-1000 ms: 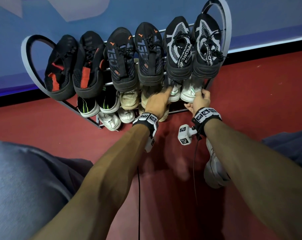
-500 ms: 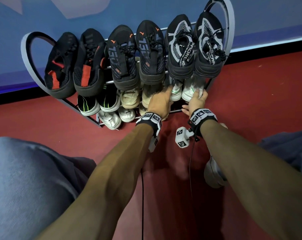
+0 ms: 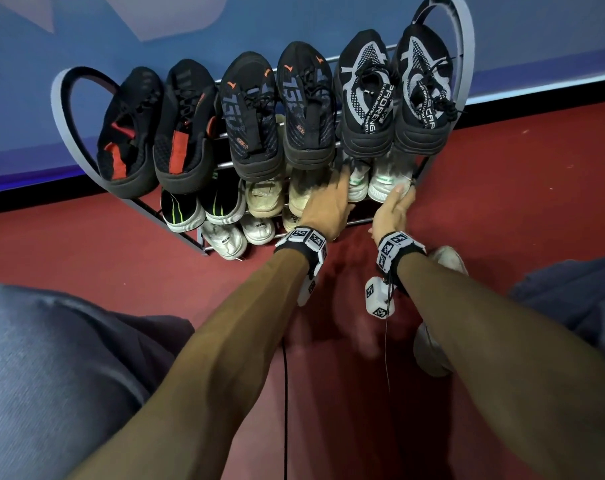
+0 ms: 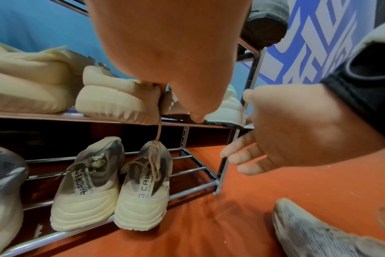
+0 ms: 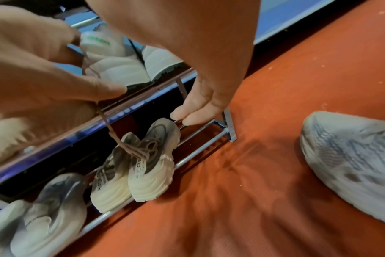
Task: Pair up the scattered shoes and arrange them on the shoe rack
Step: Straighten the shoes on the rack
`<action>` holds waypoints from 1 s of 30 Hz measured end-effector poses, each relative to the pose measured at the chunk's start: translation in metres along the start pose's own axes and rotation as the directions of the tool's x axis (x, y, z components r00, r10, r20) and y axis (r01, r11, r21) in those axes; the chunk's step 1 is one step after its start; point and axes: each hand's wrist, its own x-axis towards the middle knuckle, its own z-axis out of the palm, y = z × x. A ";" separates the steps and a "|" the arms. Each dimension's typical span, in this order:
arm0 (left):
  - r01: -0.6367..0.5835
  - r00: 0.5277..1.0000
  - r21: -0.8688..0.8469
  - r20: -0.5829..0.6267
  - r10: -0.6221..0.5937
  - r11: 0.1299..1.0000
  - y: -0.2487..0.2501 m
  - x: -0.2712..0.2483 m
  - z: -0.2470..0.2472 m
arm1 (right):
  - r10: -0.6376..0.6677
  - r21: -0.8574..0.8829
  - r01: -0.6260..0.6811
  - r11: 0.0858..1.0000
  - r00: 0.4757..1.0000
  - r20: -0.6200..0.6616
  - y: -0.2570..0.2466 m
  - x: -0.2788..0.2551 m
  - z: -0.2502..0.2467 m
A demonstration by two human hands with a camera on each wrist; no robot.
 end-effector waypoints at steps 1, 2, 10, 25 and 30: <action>-0.023 1.000 0.034 -0.011 0.024 0.999 -0.001 -0.004 0.001 | -0.024 -0.043 0.023 0.999 1.000 -0.011 -0.001 -0.005 -0.001; -0.046 0.998 0.059 -0.039 0.048 0.997 -0.003 -0.010 0.002 | -0.049 -0.080 0.046 0.996 0.998 -0.030 -0.004 -0.013 -0.004; -0.260 0.915 0.087 -0.296 0.274 0.962 -0.030 -0.054 0.008 | -0.025 -0.221 -0.002 0.975 0.993 -0.118 0.009 -0.030 0.000; 0.028 0.968 0.014 -0.250 -0.024 0.999 -0.121 -0.141 -0.013 | 0.044 -0.444 0.285 0.850 0.801 0.597 0.029 -0.091 0.088; 0.431 0.883 -0.173 -0.124 -0.453 0.886 -0.159 -0.161 0.004 | 0.087 -0.348 0.174 0.921 0.780 0.620 0.024 -0.114 0.125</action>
